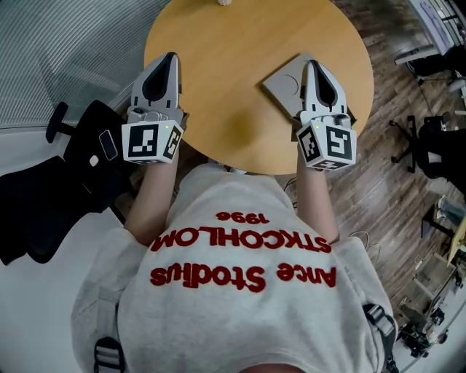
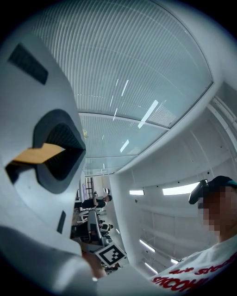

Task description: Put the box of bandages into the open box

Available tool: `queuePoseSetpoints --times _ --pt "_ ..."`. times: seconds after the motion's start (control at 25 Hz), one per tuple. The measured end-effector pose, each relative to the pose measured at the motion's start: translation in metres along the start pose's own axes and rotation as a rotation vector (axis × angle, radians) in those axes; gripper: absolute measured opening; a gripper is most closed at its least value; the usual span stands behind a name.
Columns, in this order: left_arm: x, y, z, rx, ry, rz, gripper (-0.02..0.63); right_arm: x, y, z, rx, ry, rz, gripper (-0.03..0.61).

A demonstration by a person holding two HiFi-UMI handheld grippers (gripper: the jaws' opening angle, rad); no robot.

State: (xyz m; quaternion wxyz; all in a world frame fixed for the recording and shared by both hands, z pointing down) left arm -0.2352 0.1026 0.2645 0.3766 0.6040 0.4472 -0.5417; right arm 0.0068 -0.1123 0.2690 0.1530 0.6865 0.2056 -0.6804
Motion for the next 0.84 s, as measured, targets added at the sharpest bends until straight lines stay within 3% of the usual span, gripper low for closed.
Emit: queuePoseSetpoints --times 0.84 --pt "0.0009 0.0021 0.0052 -0.005 0.015 0.009 0.006 0.0031 0.0057 0.0013 -0.002 0.011 -0.007 0.005"
Point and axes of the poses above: the fingertips, and each gripper's own axes: z forward along the fingers, y to its right, x out of its top, the point moved 10 cm from there along -z, backward along the fingers, and after that the axes turned 6 degrees about -z, right-handed, at the moved point
